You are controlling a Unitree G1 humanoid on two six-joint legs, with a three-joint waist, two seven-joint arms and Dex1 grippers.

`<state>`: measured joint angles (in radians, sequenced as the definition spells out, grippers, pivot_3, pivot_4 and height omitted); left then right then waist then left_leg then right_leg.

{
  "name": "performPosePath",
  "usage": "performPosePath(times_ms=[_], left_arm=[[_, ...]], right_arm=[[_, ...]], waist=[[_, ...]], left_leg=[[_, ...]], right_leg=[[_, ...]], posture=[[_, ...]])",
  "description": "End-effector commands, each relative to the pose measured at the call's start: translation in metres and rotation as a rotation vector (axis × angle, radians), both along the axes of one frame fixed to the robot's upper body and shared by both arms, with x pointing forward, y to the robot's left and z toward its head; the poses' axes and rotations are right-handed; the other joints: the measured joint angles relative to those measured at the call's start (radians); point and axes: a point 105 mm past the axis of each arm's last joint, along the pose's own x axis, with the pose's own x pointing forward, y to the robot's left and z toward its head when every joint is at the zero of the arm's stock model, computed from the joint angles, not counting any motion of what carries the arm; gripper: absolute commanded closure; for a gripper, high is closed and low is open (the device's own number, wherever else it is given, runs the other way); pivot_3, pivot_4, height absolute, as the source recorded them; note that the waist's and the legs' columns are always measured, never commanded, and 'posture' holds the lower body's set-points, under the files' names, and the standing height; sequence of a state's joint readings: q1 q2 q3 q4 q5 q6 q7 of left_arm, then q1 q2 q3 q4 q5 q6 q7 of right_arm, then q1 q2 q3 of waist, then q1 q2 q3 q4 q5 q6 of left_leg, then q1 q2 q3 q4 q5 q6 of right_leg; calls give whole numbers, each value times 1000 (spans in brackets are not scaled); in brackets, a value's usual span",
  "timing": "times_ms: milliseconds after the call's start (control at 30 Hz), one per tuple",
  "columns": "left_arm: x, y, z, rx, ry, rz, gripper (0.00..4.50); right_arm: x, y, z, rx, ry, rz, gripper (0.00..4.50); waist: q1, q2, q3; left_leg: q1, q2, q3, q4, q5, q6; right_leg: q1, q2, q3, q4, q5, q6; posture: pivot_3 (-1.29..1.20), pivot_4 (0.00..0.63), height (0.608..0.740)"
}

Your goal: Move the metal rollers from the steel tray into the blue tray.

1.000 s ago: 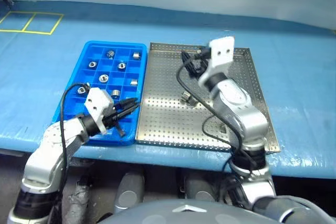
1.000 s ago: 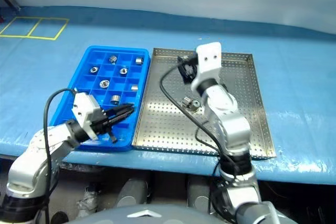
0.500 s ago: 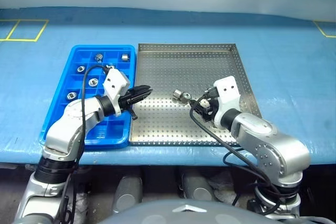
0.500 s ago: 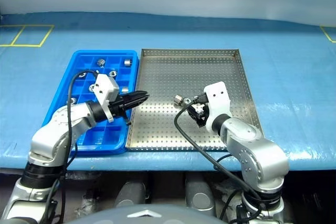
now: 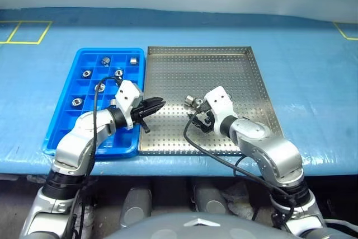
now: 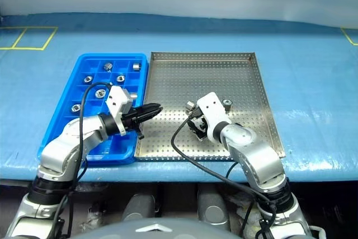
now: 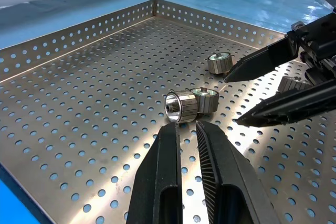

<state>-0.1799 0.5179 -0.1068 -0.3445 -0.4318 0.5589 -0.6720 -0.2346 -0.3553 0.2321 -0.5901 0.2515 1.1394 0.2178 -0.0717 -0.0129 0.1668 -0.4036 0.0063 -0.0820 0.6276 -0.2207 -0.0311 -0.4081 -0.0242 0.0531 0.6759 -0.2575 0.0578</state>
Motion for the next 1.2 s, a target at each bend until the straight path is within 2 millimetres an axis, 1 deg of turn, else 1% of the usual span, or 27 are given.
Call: performPosePath(times_ms=[33,167,400,533,567,833,933,1067,1133,1167,1200], left_arm=[[-5,0,12,-6,-58,4,3925],[-6,1,10,-6,-56,17,3925],[-8,-1,11,-16,-57,12,3925],[-8,-1,11,-15,-60,14,3925],[-8,-1,12,-17,-61,15,3925],[-11,0,11,-23,-61,26,3925],[-11,0,11,-24,-62,29,3925],[-11,1,11,-24,-61,35,3925],[-11,1,11,-25,-61,35,3925],[-11,1,11,-25,-61,35,3925],[-11,1,11,-24,-62,35,3925]], right_arm=[[6,-4,13,-23,-74,-1,31],[12,-10,9,-44,-69,-12,31],[25,-6,-5,-101,-69,26,31],[32,-7,-9,-110,-71,34,31],[33,-7,-10,-111,-72,34,31],[45,-19,-14,-126,-83,5,31],[49,-22,-15,-120,-91,-12,592],[49,-23,-14,-112,-96,-14,1813],[49,-24,-12,-112,-103,-15,2514],[49,-25,-10,-110,-113,-22,2762],[49,-26,-7,-106,-125,-29,2763]], waist=[[4,0,0],[11,0,0],[10,0,0],[13,0,0],[13,0,0],[13,0,0],[15,0,0],[17,0,0],[18,0,0],[19,0,0],[19,0,0]], left_leg=[[0,0,0,0,0,0],[0,0,0,1,0,0],[0,0,1,1,0,0],[0,0,1,1,0,0],[0,0,1,1,0,0],[0,0,2,1,0,0],[0,0,2,1,0,0],[0,0,2,1,0,0],[0,0,2,2,0,0],[0,0,2,1,0,0],[0,0,2,2,0,0]], right_leg=[[0,0,0,0,0,0],[0,0,0,0,0,0],[0,0,1,0,1,0],[0,0,1,0,3,-2],[0,0,1,0,4,-4],[0,0,1,0,4,-4],[0,0,1,0,4,-4],[0,0,1,0,5,-4],[0,0,1,0,5,-4],[0,0,1,0,5,-4],[0,0,1,0,5,-4]], posture=[[-20,150,740],[-13,150,740],[-12,150,740],[-3,150,740],[4,150,740],[15,150,740],[18,150,740],[19,150,740],[19,150,740],[19,150,740],[19,150,740]])
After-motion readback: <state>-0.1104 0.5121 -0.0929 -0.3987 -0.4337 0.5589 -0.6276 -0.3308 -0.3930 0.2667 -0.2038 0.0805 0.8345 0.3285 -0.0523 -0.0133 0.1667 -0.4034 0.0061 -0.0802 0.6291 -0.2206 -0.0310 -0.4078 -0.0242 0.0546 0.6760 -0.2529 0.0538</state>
